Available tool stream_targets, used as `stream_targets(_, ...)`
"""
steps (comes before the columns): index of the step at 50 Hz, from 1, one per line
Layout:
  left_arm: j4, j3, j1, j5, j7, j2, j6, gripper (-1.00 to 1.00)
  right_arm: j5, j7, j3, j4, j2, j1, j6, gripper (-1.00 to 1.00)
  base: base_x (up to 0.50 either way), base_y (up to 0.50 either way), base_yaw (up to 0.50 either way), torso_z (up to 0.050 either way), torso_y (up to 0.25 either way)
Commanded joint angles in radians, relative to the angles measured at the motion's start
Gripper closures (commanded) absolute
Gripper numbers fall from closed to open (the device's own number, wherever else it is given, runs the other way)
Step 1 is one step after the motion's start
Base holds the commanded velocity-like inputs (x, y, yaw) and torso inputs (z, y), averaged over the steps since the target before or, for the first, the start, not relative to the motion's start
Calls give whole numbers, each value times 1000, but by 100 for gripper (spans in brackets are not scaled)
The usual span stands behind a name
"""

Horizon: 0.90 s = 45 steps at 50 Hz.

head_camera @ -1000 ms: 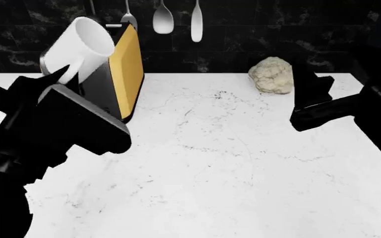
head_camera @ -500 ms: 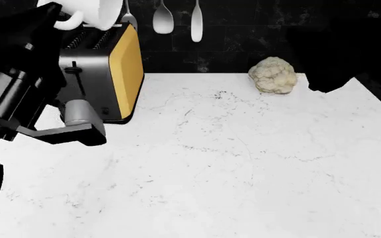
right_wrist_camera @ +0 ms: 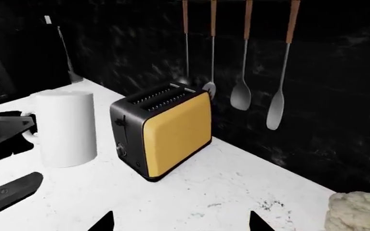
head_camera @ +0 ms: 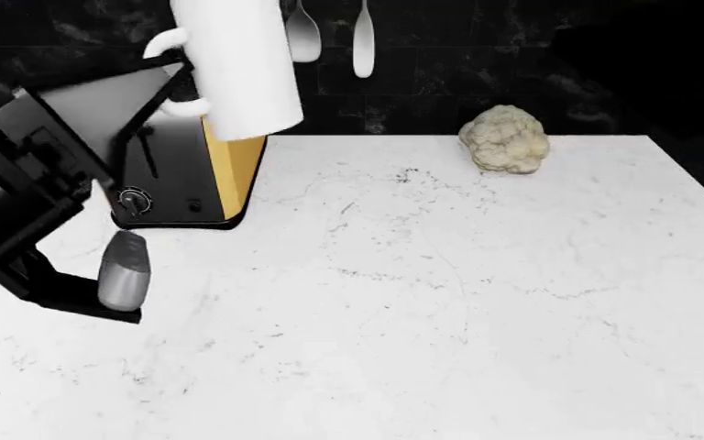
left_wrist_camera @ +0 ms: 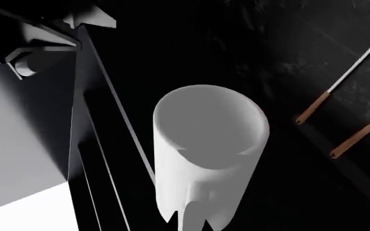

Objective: A wet mug is on the counter and needs to be dried. Pick it up and place it upside down in the open cabinet.

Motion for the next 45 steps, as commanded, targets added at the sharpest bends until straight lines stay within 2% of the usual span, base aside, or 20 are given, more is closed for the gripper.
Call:
stream_targets(1, -36, -35, -3, 148, -37, -43, 137, 100, -7, -189, -102, 74, 14, 89, 23, -100, 0, 0, 0, 0, 0)
stream_targets(9, -25, -68, 3, 190, -4, -42, 144, 100, 130, -188, -197, 99, 31, 144, 19, -100, 0, 0, 0, 0, 0)
stream_targets(16, 27, -101, -12, 212, -4, -84, 186, 100, 173, -227, -222, 84, 12, 162, 5, -100, 0, 0, 0, 0, 1)
stream_targets(31, 122, -182, 4, 196, -10, -168, 233, 100, 68, -365, -255, 70, -67, 170, -37, -100, 0, 0, 0, 0, 0)
stream_targets(45, 143, -225, 61, 203, -7, -141, 184, 100, -35, -481, -276, 54, -134, 115, -117, -100, 0, 0, 0, 0, 0)
